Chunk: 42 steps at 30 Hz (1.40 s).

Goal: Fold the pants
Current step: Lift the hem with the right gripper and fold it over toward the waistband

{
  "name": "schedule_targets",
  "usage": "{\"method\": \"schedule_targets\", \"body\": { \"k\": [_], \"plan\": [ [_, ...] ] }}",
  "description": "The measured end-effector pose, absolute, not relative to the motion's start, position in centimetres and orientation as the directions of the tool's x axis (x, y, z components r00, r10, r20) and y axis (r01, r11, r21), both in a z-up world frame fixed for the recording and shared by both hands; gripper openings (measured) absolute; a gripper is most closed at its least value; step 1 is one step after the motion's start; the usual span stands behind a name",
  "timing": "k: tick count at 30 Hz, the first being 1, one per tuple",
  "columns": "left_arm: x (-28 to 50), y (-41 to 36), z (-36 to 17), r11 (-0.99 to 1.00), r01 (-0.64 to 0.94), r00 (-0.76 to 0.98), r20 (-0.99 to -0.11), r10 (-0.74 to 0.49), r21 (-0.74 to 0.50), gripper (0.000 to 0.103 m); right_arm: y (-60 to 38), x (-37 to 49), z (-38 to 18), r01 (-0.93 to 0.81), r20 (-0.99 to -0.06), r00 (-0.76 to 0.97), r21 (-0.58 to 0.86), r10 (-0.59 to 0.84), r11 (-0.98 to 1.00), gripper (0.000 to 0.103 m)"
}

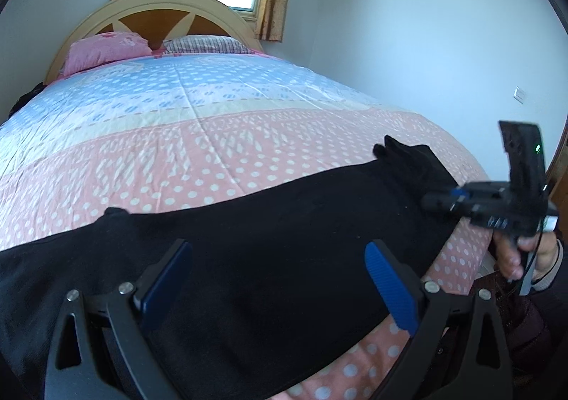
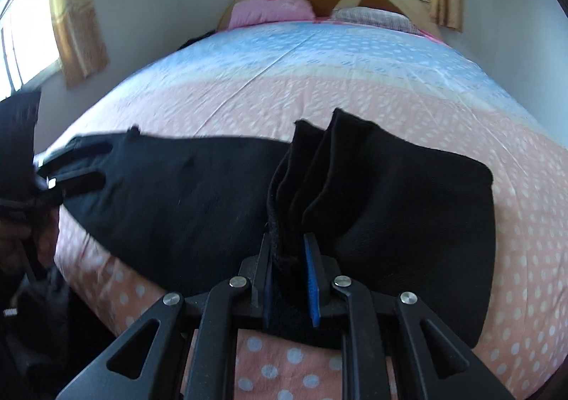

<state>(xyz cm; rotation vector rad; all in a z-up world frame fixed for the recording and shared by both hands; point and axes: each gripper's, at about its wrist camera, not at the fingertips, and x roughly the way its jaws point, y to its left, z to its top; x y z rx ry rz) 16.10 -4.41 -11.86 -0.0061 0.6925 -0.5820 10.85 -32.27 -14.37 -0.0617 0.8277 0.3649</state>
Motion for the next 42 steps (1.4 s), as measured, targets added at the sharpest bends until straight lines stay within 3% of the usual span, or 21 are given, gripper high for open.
{"method": "schedule_targets", "body": {
  "k": [2, 5, 10, 13, 16, 21, 24, 25, 26, 34, 36, 37, 38, 39, 42],
  "plan": [
    [16.3, -5.5, -11.6, 0.829, 0.521, 0.603, -0.600, -0.526, -0.203, 0.100, -32.7, 10.3, -13.7, -0.391, -0.731, 0.590, 0.113, 0.343, 0.914, 0.032],
    [16.7, -7.6, -11.1, 0.800, 0.568, 0.571, -0.606, -0.554, -0.196, 0.100, -34.9, 9.7, -12.7, -0.423, -0.683, 0.576, 0.221, 0.449, 0.879, 0.033],
    [17.1, -12.1, -10.7, 0.759, 0.644, 0.547, -0.637, -0.543, -0.095, 0.100, -36.8, 9.6, -12.1, -0.350, -0.645, 0.616, 0.292, 0.453, 0.890, 0.033],
    [17.6, -13.8, -10.3, 0.752, 0.656, 0.545, -0.649, -0.531, -0.065, 0.100, -35.7, 8.8, -11.8, -0.379, -0.648, 0.624, 0.237, 0.437, 0.894, 0.033],
    [18.7, -14.0, -9.8, 0.762, 0.638, 0.538, -0.644, -0.544, -0.110, 0.100, -34.2, 8.6, -12.2, -0.402, -0.645, 0.631, 0.203, 0.431, 0.893, 0.033],
    [19.6, -14.0, -10.5, 0.784, 0.593, 0.525, -0.649, -0.550, -0.185, 0.100, -31.1, 9.3, -14.5, -0.373, -0.709, 0.649, 0.020, 0.276, 0.928, 0.033],
    [19.3, -14.3, -11.0, 0.783, 0.597, 0.519, -0.659, -0.544, -0.175, 0.100, -31.9, 9.1, -13.5, -0.376, -0.689, 0.641, 0.101, 0.337, 0.921, 0.020],
    [19.2, -14.3, -11.0, 0.781, 0.600, 0.518, -0.659, -0.546, -0.176, 0.100, -32.3, 8.8, -13.1, -0.376, -0.675, 0.646, 0.125, 0.356, 0.918, 0.008],
    [19.0, -14.2, -10.9, 0.778, 0.602, 0.516, -0.656, -0.550, -0.179, 0.100, -32.5, 8.7, -12.9, -0.382, -0.672, 0.641, 0.140, 0.371, 0.913, 0.003],
    [19.5, -13.9, -10.3, 0.777, 0.601, 0.519, -0.647, -0.559, -0.190, 0.100, -31.9, 8.1, -14.0, -0.411, -0.707, 0.620, 0.076, 0.340, 0.908, 0.001],
    [19.5, -13.8, -10.4, 0.777, 0.598, 0.516, -0.647, -0.562, -0.198, 0.100, -31.8, 7.6, -13.4, -0.429, -0.682, 0.638, 0.070, 0.357, 0.901, 0.004],
    [19.6, -13.8, -10.4, 0.777, 0.597, 0.514, -0.648, -0.562, -0.200, 0.100, -31.7, 7.3, -13.2, -0.431, -0.669, 0.653, 0.055, 0.354, 0.901, 0.019],
    [19.6, -13.8, -10.5, 0.778, 0.596, 0.513, -0.650, -0.561, -0.201, 0.100, -31.6, 7.2, -13.1, -0.432, -0.663, 0.663, 0.040, 0.347, 0.901, 0.048],
    [19.6, -13.8, -10.5, 0.778, 0.595, 0.513, -0.650, -0.560, -0.201, 0.100, -31.6, 7.1, -13.1, -0.430, -0.661, 0.666, 0.036, 0.345, 0.902, 0.056],
    [19.6, -13.8, -10.5, 0.777, 0.594, 0.509, -0.651, -0.564, -0.209, 0.100, -31.7, 7.4, -13.4, -0.404, -0.660, 0.681, 0.025, 0.319, 0.914, 0.057]
  ]
}}
